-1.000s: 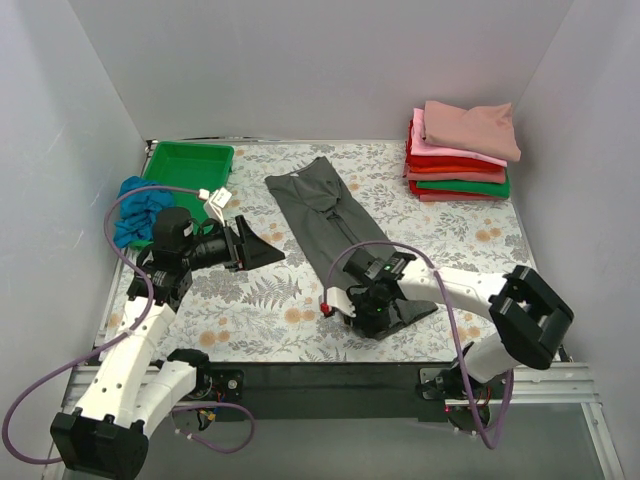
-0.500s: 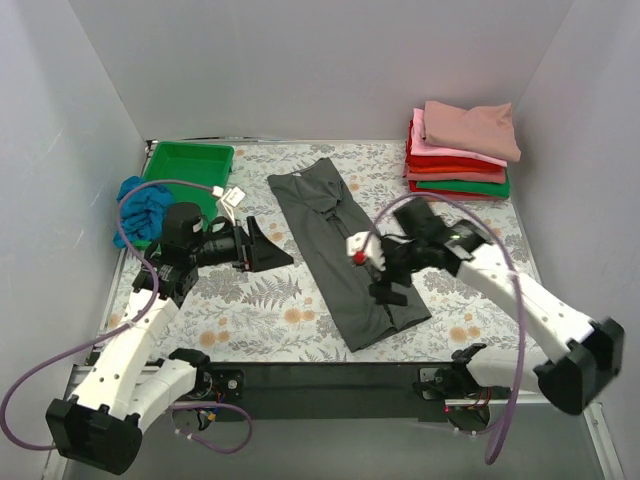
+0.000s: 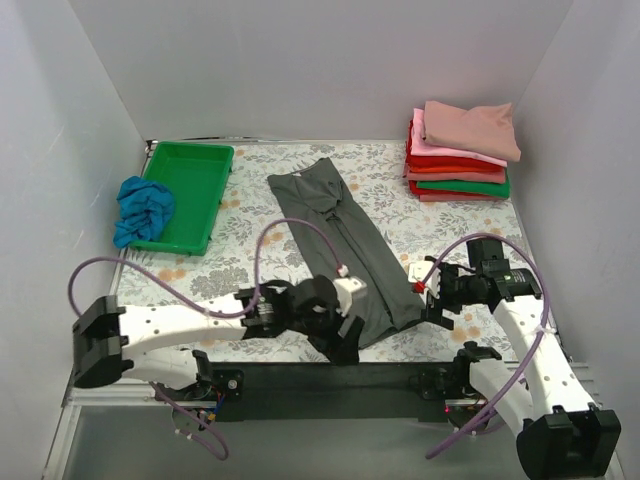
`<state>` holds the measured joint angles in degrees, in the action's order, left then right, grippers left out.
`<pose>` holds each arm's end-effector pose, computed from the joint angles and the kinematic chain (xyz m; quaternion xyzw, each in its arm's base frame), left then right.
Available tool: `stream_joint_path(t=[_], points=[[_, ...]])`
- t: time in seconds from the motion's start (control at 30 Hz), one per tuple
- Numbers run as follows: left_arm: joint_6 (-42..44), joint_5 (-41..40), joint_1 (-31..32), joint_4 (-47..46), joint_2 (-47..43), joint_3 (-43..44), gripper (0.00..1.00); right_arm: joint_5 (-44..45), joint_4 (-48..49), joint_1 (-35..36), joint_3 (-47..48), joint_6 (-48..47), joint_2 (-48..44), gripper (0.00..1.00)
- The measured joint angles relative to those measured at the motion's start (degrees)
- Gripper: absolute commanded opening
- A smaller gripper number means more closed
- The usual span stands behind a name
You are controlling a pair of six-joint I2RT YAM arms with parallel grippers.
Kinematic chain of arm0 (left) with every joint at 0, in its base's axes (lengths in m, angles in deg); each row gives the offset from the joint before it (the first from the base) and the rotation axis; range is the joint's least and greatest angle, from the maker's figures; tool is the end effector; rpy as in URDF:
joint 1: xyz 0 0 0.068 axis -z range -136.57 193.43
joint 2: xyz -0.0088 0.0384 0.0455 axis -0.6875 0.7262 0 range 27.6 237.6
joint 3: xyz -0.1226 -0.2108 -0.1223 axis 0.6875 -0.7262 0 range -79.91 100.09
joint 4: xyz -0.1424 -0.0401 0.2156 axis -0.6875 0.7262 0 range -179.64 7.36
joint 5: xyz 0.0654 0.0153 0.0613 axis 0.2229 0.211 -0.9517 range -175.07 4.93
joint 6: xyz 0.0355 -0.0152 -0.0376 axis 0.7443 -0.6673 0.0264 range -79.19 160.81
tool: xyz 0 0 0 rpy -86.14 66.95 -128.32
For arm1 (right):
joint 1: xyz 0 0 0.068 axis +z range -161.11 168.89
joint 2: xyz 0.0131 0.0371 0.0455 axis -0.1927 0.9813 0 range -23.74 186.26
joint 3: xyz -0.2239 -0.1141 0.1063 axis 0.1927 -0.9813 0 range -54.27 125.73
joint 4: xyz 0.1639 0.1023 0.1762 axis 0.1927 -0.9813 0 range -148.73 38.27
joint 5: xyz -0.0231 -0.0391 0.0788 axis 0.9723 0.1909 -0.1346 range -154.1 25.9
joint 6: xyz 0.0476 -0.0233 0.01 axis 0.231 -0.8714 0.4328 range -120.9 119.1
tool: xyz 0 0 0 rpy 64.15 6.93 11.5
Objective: Fold and stack the t-shirts
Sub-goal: Fold the tshirt
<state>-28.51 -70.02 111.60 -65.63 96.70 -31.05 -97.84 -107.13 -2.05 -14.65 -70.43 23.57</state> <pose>0.0860 -0.2394 0.2561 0.0417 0.9139 -0.4029 0.0272 0.1339 0.0414 0.2419 -0.6417 0.6774 0.1317 0.3345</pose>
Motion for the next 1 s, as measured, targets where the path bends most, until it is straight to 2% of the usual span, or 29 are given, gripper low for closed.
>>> stream_joint_path(t=[0.1,0.27,0.57,0.7,0.87,0.9,0.97,1.0], points=[[1.0,-9.2,7.6,-0.2,7.6,1.6,0.73,-2.8,-1.6,-3.4,0.4,-5.2,2.2,0.95],[3.1,-19.3,9.9,-2.2,16.2,4.3,0.71,-5.9,-2.6,-4.7,0.4,-9.5,6.1,0.95],[8.2,-26.2,10.8,-7.0,27.7,8.5,0.67,-7.4,-3.2,-6.9,0.5,-11.8,6.3,0.95],[10.5,-28.3,11.7,-7.4,31.0,8.6,0.6,-7.8,-3.3,-7.3,0.5,-11.9,6.4,0.94],[11.7,-30.9,12.3,-7.6,32.6,9.9,0.38,-8.5,-3.3,-7.5,0.5,-12.2,6.7,0.94],[11.7,-31.3,12.4,-7.7,32.8,10.1,0.3,-8.7,-3.4,-7.5,0.5,-12.5,6.7,0.94],[11.8,-32.3,12.5,-7.9,33.0,10.2,0.23,-8.9,-3.5,-7.5,0.1,-13.5,6.8,0.94],[11.8,-32.7,12.6,-7.9,33.0,10.1,0.13,-9.0,-3.6,-7.5,-0.3,-14.2,6.8,0.94]])
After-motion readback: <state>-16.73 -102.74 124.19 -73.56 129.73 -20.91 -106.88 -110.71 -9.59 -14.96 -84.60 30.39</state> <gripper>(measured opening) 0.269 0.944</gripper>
